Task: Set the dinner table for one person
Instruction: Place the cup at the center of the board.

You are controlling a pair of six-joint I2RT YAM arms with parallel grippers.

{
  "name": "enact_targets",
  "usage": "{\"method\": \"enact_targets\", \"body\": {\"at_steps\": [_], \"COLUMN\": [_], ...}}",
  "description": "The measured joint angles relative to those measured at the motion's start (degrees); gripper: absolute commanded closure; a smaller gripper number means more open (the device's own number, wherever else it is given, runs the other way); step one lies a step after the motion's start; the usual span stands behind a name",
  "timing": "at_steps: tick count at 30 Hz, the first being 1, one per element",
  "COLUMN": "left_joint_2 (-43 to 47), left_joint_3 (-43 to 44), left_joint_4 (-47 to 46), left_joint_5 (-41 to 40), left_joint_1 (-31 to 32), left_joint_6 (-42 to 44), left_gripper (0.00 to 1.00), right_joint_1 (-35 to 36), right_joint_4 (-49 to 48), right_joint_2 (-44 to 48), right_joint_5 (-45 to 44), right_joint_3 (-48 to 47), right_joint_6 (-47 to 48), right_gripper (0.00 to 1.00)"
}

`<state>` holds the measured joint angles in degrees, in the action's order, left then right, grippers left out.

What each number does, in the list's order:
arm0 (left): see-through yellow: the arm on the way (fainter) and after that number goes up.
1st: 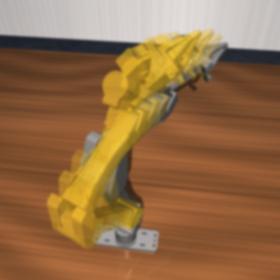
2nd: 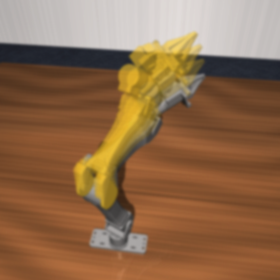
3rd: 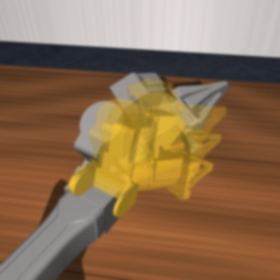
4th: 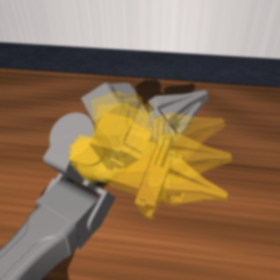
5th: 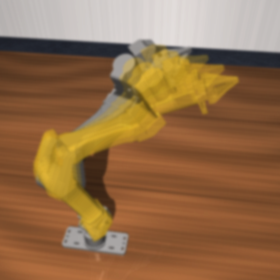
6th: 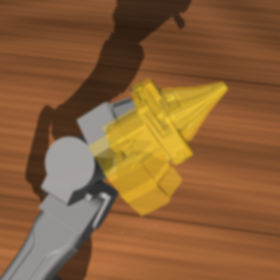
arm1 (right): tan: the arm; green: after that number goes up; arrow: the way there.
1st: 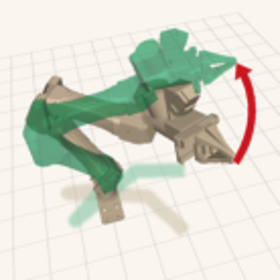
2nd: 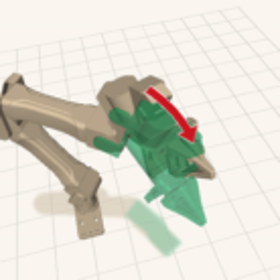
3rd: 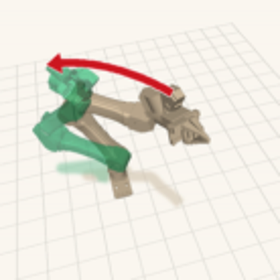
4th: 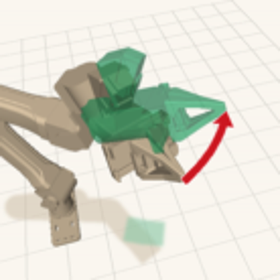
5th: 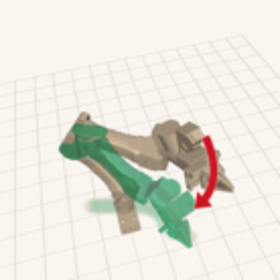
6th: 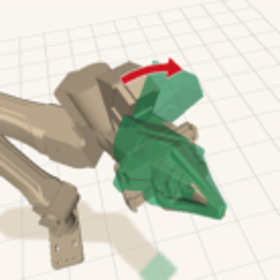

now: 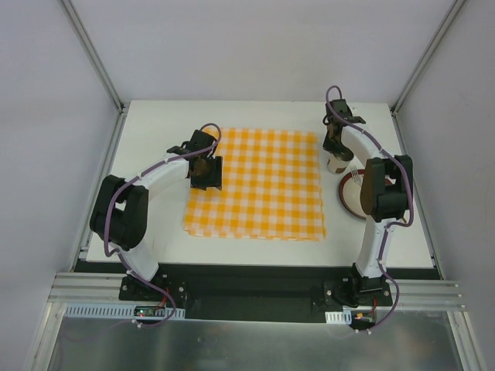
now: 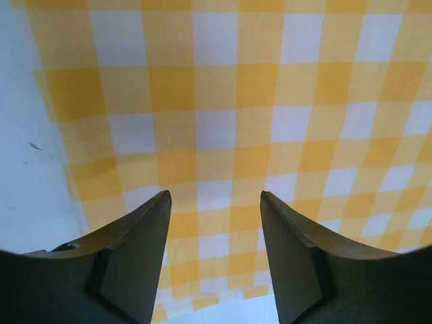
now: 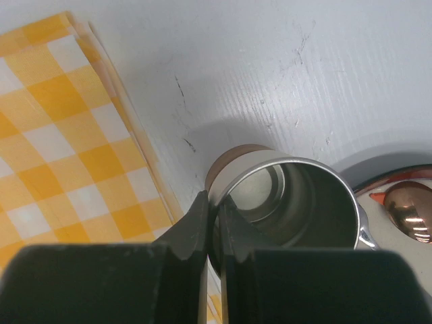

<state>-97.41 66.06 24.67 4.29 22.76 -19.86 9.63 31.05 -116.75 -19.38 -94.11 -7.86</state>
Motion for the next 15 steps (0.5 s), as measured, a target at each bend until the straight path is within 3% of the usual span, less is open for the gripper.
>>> {"method": "enact_targets", "body": {"at_steps": [2,5,6,9,12,15], "left_joint_2": [0.02,0.04,0.13,0.59,1.51,2.47], "left_joint_3": [0.0,0.0,-0.02,-0.02,-0.13,-0.35], "left_joint_4": [0.0,0.02,0.02,0.02,0.0,0.02], "left_joint_5": [-0.02,-0.02,-0.02,-0.02,-0.02,0.02], "left_joint_1": [0.0,0.0,0.0,0.0,0.0,0.0], "left_joint_6": [0.0,0.0,-0.02,0.0,-0.02,-0.02], "left_gripper": [0.44,0.43,0.43,0.42,0.42,0.42], "right_joint_1": [0.0,-0.07,-0.11,-0.17,-0.24,-0.33], "right_joint_4": [-0.22,-0.35,-0.35,-0.37,-0.39,-0.33], "right_joint_2": [-0.04,-0.11,-0.13,-0.15,-0.15,0.0], "right_joint_5": [0.07,0.15,0.31,0.37,0.33,0.17], "right_joint_3": [-0.2,-0.2,-0.2,-0.2,-0.2,-0.2], "right_joint_6": [0.0,0.0,-0.02,0.15,0.7,1.49], "right_gripper": [0.99,0.79,0.68,0.5,0.43,0.42]}}
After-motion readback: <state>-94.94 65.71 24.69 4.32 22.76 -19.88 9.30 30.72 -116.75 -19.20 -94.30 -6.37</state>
